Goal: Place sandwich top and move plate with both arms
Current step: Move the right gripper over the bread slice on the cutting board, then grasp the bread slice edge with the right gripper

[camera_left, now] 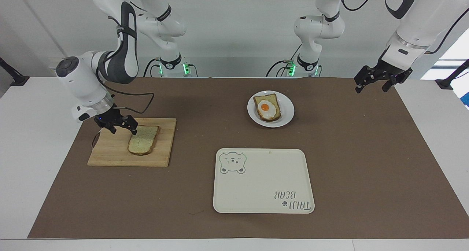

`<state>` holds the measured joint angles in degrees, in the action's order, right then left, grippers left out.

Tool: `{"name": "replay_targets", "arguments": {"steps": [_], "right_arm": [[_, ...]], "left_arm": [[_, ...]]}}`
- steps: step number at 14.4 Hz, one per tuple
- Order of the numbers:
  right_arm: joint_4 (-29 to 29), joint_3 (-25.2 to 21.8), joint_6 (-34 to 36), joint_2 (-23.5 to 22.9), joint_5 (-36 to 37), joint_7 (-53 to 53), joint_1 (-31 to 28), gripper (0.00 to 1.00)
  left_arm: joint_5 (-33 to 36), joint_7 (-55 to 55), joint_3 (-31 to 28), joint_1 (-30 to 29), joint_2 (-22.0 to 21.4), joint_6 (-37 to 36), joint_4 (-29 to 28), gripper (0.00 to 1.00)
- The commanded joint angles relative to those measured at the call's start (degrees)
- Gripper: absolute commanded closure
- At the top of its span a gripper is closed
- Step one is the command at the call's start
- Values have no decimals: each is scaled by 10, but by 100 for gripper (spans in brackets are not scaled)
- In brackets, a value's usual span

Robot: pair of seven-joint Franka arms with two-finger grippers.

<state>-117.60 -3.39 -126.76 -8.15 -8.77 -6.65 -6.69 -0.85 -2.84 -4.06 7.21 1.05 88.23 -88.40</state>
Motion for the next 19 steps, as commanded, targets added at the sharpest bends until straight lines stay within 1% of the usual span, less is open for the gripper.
{"name": "replay_targets", "arguments": {"steps": [1,6,9,16,17,19], "right_arm": [[-30,6,-38,-4,-24,-33,-14,0],[-35,6,-41,-15,-45,-53,-17,0],[-38,5,-44,-32,-84,-88,-26,0],[-40,5,-49,-33,-84,-95,-27,0],[-42,5,-49,-33,-84,-96,-27,1],[-42,5,-50,-33,-84,-103,-26,29]], "left_arm": [[8,-5,-2,2,-1,-5,0,0],[8,-6,-2,2,-1,-5,0,0],[8,-5,-2,2,-1,-5,0,0],[8,-5,-2,2,-1,-5,0,0],[8,-5,-2,2,-1,-5,0,0],[8,-5,-2,2,-1,-5,0,0]]}}
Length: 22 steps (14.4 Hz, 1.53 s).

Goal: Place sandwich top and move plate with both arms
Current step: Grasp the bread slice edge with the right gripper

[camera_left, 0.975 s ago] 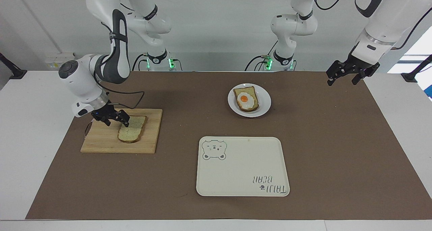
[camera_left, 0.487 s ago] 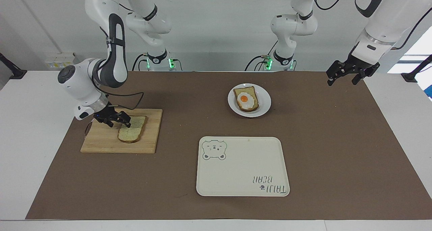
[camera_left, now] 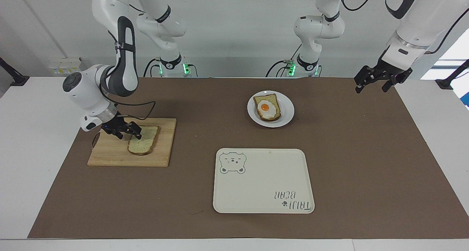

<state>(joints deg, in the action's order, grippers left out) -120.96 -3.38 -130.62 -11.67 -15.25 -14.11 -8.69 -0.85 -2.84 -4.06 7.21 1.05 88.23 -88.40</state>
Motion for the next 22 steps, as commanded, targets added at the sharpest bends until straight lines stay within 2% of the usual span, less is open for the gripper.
{"name": "replay_targets", "arguments": {"steps": [1,3,4,5,14,18,22], "right_arm": [[-9,5,-11,2,-19,-29,-6,44],[-9,5,-10,2,-19,-29,-6,70],[-9,5,-10,2,-19,-27,-6,90],[-9,5,-10,2,-19,-19,-4,100],[-7,5,-10,2,-19,-20,-2,100],[16,6,2,-4,-18,-27,-2,100],[58,7,59,1,-19,-29,-2,100]], "left_arm": [[8,-5,-2,2,-1,-5,0,0],[8,-5,-2,2,-2,-5,0,0],[8,-5,-2,2,-1,-5,0,0],[8,-5,-2,2,-1,-5,0,0],[8,-5,-2,2,-1,-5,0,0],[8,-5,-2,2,-1,-5,0,0],[8,-5,-2,2,-2,-5,0,0]]}}
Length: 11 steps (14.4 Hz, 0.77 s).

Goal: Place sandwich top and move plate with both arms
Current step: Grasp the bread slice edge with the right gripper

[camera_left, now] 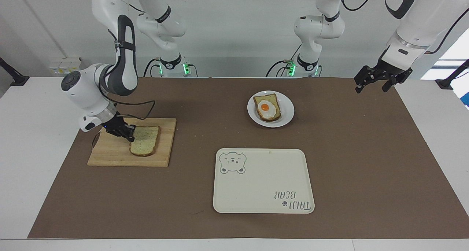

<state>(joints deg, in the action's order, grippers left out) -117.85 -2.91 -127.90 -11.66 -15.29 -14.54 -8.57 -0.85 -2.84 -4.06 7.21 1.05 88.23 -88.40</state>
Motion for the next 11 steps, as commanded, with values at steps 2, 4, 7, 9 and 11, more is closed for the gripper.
{"name": "replay_targets", "arguments": {"steps": [2,4,7,9,11], "right_arm": [[44,2,59,3,-23,-24,-3,100],[61,2,88,9,-33,-24,-3,100],[94,3,147,17,-51,-24,-3,100],[121,3,188,18,-54,-25,-4,100],[142,3,230,25,-81,-27,-8,100]], "left_arm": [[8,-5,-2,2,-2,-5,0,0],[8,-5,-2,2,-1,-5,0,0],[8,-5,-2,2,-2,-5,0,0],[8,-6,-2,2,-2,-5,0,0],[8,-6,-2,2,-2,-5,0,0]]}}
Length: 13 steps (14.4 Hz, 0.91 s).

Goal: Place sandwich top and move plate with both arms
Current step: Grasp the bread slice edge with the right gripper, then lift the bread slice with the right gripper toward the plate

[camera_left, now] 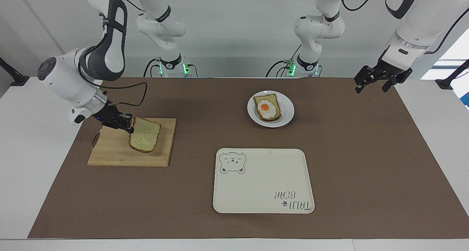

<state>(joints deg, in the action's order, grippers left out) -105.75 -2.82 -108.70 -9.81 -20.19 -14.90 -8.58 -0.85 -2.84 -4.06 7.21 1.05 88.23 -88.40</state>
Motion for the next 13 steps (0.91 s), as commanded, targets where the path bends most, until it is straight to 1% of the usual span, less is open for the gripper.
{"name": "replay_targets", "arguments": {"steps": [1,3,6,9,13], "right_arm": [[27,2,63,12,-41,-28,-8,100],[28,4,87,21,-58,-38,-7,100],[28,9,97,26,-72,-39,3,100],[24,9,103,28,-75,-29,45,100],[21,11,97,29,-77,35,102,100]], "left_arm": [[8,-6,-2,2,-1,-5,0,0],[8,-5,-2,2,-1,-5,0,0],[8,-5,-2,2,-2,-5,0,0],[8,-5,-2,2,-1,-5,0,0],[8,-5,-2,2,-2,-5,0,0]]}}
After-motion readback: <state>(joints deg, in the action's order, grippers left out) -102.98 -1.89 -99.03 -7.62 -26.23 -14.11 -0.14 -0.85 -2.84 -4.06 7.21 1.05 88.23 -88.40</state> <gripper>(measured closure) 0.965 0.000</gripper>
